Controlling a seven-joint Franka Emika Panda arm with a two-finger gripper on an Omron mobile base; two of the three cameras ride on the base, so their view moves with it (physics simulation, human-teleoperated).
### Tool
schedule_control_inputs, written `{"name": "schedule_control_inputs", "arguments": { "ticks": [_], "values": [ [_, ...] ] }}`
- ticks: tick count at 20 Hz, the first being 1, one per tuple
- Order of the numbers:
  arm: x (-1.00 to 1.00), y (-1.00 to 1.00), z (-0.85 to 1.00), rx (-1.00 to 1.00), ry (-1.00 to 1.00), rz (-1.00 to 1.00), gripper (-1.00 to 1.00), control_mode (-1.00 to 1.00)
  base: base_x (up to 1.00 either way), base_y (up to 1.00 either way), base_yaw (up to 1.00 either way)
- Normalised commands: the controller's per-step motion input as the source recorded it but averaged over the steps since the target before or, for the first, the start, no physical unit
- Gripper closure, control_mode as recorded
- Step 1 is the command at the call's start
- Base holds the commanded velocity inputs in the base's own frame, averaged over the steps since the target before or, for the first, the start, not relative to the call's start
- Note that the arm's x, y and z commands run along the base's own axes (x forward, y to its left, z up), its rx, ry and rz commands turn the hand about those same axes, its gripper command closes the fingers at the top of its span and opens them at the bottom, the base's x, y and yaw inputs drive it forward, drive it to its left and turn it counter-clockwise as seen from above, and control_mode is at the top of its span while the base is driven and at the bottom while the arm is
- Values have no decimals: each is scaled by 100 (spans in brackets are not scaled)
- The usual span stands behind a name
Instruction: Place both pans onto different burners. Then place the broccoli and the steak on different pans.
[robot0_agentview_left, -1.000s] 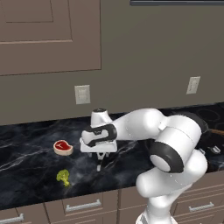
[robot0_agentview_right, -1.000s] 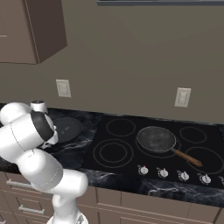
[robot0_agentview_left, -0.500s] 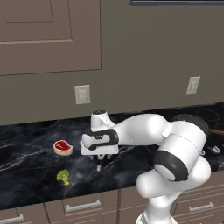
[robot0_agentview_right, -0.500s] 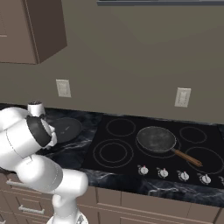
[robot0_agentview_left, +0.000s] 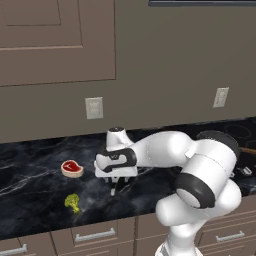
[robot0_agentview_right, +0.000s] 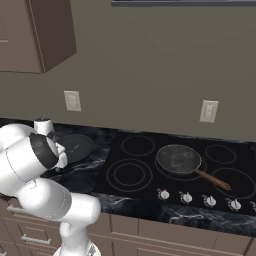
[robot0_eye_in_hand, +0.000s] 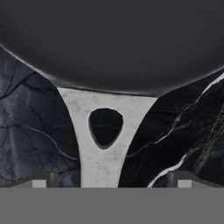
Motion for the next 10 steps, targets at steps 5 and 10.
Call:
{"name": "schedule_control_inputs", "arguments": {
  "ticks": [5,10],
  "values": [
    [9,0,-19,0,0,0,-100,-100,0,0,0],
    [10,1,-21,0,0,0,-100,-100,0,0,0]
  ]
}}
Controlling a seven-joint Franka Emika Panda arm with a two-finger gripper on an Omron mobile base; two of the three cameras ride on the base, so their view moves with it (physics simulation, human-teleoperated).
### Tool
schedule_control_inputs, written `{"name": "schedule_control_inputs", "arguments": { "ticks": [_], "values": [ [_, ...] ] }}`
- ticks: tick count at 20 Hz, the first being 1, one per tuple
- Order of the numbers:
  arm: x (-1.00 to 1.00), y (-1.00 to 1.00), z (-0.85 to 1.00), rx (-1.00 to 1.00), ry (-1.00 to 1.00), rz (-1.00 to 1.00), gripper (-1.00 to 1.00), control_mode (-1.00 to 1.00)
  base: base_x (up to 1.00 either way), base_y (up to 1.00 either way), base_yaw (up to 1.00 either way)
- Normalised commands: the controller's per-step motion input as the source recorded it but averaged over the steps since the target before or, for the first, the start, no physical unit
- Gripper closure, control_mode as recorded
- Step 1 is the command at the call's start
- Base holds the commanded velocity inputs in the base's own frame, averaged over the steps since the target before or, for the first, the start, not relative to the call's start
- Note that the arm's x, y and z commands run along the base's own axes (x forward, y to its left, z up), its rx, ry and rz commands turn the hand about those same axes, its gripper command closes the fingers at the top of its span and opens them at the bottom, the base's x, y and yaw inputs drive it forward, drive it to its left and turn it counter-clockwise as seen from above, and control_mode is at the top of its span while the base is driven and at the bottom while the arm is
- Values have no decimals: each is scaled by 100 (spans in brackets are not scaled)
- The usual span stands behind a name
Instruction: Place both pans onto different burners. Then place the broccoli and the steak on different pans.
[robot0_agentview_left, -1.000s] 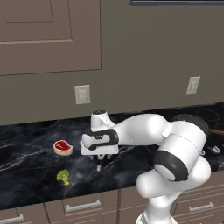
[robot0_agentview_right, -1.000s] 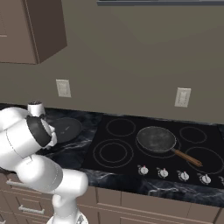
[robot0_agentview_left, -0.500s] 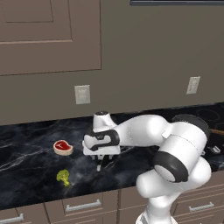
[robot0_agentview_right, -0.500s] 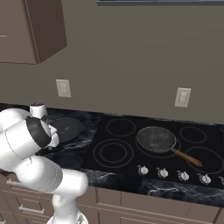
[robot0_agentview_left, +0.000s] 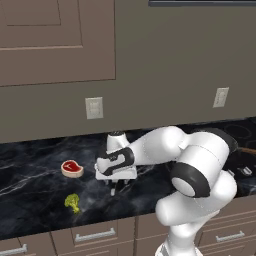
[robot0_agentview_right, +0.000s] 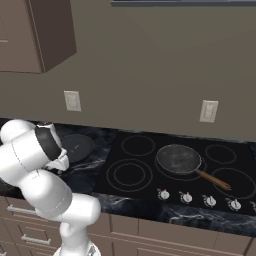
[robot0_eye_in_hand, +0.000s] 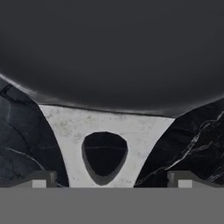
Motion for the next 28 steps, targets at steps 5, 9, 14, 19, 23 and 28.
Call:
{"name": "schedule_control_inputs", "arguments": {
  "ticks": [5,9,14,19,23,28],
  "values": [
    [5,1,-16,0,0,0,-100,-100,0,0,0],
    [0,1,-2,0,0,0,100,-100,0,0,0],
    [0,0,0,0,0,0,100,-100,0,0,0],
    [0,-1,9,0,0,0,100,-100,0,0,0],
    [0,-12,42,0,-2,0,100,-100,0,0,0],
    [-3,-30,35,0,-1,-1,100,-100,0,0,0]
  ]
}}
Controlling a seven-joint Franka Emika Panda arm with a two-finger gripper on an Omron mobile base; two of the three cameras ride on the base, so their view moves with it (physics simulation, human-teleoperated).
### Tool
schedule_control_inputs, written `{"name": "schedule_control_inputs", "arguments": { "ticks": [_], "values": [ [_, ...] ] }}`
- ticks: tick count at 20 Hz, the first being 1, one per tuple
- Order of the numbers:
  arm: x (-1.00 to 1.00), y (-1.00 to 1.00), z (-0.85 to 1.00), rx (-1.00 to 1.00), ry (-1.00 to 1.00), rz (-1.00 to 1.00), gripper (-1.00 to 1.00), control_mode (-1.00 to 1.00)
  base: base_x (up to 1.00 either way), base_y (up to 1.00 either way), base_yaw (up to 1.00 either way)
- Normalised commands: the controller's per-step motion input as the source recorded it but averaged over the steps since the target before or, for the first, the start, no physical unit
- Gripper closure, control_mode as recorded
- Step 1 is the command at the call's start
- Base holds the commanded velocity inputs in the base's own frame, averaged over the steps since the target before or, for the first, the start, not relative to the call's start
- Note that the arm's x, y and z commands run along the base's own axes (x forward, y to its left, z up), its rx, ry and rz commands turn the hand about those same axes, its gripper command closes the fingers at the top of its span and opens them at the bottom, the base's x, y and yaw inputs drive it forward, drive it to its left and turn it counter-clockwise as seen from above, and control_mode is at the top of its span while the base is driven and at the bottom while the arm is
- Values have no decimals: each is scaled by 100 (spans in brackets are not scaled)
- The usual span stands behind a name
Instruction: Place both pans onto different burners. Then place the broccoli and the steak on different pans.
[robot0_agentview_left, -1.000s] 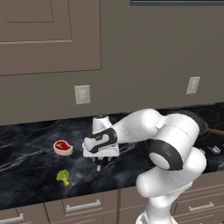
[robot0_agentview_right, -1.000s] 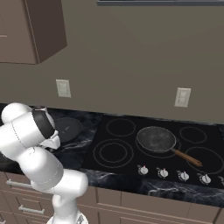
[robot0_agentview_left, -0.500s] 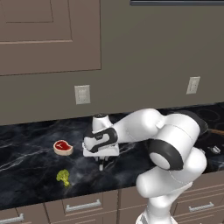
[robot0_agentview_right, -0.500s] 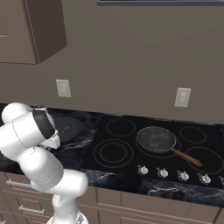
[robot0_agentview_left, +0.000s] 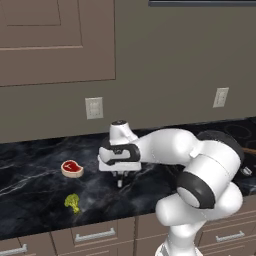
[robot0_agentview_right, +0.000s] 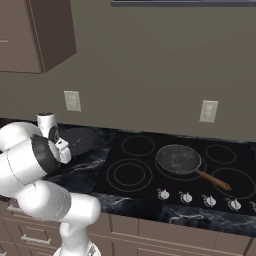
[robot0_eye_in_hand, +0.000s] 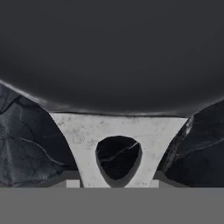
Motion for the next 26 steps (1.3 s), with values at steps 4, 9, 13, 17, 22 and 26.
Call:
{"name": "schedule_control_inputs", "arguments": {
  "ticks": [4,9,13,17,22,26],
  "values": [
    [-1,-49,25,0,0,-4,100,-100,0,0,0],
    [0,-56,17,0,0,-10,100,-100,0,0,0],
    [0,-51,3,0,0,-17,100,-100,0,0,0],
    [0,-40,0,0,0,-21,100,-100,0,0,0],
    [0,-34,3,0,0,-24,100,-100,0,0,0],
    [1,-24,5,0,2,-24,100,-100,0,0,0]
  ]
}}
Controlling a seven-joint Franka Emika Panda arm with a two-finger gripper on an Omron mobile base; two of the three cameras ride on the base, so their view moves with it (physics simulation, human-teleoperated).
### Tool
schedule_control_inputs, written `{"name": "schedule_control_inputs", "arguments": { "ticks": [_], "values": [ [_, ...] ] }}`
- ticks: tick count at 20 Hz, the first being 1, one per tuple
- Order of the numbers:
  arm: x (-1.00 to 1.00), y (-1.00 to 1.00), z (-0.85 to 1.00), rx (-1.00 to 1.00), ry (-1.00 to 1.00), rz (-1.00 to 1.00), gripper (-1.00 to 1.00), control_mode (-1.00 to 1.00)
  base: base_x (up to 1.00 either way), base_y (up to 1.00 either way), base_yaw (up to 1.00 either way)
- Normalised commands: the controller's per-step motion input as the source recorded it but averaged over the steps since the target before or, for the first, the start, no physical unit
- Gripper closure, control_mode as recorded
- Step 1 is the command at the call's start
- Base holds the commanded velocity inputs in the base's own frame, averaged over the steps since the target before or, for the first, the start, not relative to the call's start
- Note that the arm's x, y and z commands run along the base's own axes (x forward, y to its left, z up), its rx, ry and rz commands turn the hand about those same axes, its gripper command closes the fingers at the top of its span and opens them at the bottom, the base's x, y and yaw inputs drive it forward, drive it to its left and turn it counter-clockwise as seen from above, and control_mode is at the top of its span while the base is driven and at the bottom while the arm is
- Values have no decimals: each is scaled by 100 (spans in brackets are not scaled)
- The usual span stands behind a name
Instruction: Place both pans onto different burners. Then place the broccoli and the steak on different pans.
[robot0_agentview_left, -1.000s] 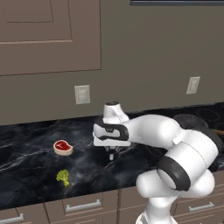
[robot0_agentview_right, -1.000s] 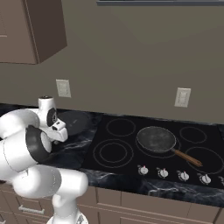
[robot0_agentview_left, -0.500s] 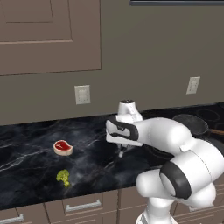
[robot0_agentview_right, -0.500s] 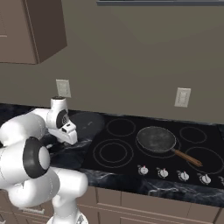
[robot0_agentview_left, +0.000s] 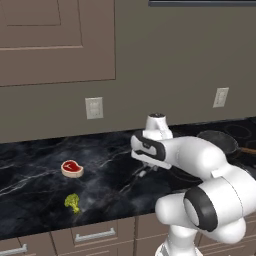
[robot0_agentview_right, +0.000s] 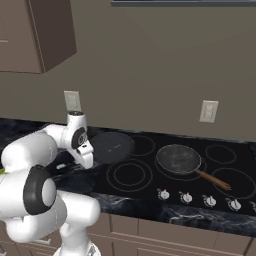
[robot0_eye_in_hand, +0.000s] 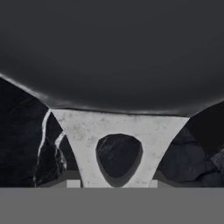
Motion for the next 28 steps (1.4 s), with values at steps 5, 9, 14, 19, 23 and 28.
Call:
{"name": "schedule_control_inputs", "arguments": {
  "ticks": [5,9,14,19,23,28],
  "values": [
    [10,-19,4,1,5,-23,100,-100,0,0,0],
    [12,-14,0,0,8,-24,100,-100,0,0,0],
    [14,-14,0,0,9,-22,100,-100,0,0,0],
    [8,-14,0,0,9,-16,100,-100,0,0,0],
    [0,-17,-3,0,5,-6,100,-100,0,0,0],
    [0,-2,-25,0,0,-2,100,-100,0,0,0]
  ]
}}
